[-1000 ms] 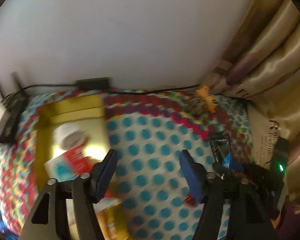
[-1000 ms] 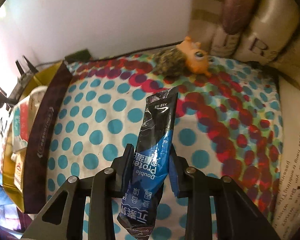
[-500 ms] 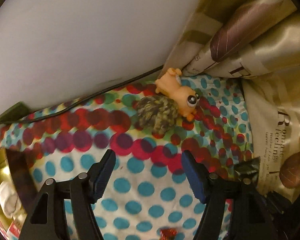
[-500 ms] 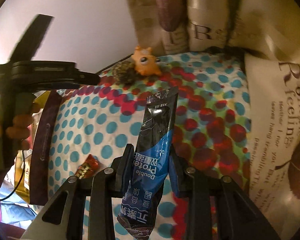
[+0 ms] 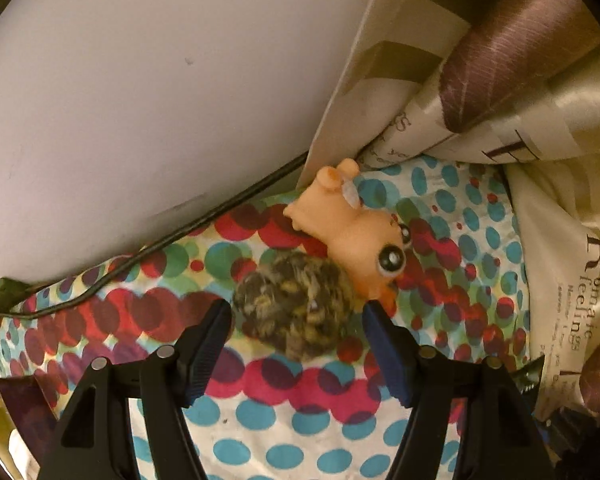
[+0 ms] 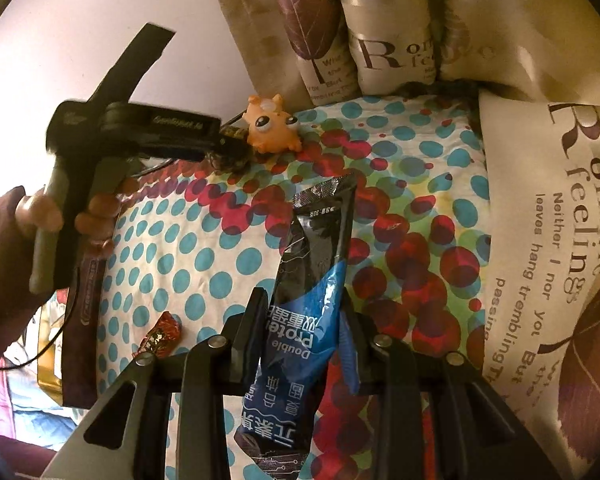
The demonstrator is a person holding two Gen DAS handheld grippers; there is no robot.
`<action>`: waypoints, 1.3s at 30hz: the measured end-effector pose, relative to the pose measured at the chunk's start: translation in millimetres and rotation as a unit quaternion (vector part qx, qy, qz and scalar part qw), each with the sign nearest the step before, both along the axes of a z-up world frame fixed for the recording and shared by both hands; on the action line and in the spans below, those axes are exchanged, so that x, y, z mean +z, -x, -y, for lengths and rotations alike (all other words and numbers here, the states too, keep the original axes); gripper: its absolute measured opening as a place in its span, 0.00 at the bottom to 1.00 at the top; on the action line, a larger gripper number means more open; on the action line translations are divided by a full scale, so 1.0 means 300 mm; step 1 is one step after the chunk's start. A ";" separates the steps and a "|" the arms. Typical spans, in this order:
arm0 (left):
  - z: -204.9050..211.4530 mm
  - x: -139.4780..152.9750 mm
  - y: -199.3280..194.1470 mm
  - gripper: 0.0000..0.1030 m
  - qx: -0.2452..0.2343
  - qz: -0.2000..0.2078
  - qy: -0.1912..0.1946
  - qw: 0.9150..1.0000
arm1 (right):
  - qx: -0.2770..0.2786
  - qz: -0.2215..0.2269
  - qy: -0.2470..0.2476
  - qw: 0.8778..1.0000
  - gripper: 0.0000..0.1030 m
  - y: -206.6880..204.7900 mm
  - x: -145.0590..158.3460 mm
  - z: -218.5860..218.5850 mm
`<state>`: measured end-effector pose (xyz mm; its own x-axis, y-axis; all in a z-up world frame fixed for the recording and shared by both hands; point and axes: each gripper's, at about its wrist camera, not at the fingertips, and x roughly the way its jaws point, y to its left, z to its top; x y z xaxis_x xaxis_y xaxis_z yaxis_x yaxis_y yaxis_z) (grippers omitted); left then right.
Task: Organize objects
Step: 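Grasp the woven ball with the left gripper while the right gripper holds the sachet, then carry the woven ball into the tray and release it with the left gripper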
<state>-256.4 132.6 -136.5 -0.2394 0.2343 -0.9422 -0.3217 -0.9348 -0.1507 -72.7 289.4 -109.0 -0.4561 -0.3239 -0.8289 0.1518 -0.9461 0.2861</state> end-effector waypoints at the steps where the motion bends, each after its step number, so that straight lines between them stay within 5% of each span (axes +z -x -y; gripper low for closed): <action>1: -0.003 -0.004 0.005 0.68 -0.003 0.001 -0.004 1.000 | 0.000 0.001 0.001 1.000 0.30 0.003 -0.003 -0.002; 8: -0.015 -0.012 -0.005 0.68 -0.021 -0.019 0.002 1.000 | 0.001 0.004 0.004 1.000 0.30 0.008 -0.010 -0.009; 10: -0.006 -0.011 -0.009 0.57 -0.017 -0.023 -0.002 1.000 | 0.002 0.003 0.004 1.000 0.30 0.009 -0.010 -0.008; 26: 0.117 0.036 -0.124 0.57 0.001 -0.041 -0.016 0.999 | 0.000 0.009 0.003 1.000 0.28 0.007 -0.015 0.022; 39: 0.389 0.266 -0.437 0.57 0.067 -0.079 -0.033 0.994 | 0.004 0.015 -0.034 0.999 0.35 0.037 -0.052 0.038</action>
<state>-125.3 16.0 -56.5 -0.4167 0.2508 -0.8738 -0.2196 -0.9605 -0.1709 -83.9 278.1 -124.7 -0.4287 -0.2694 -0.8624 0.1522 -0.9624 0.2250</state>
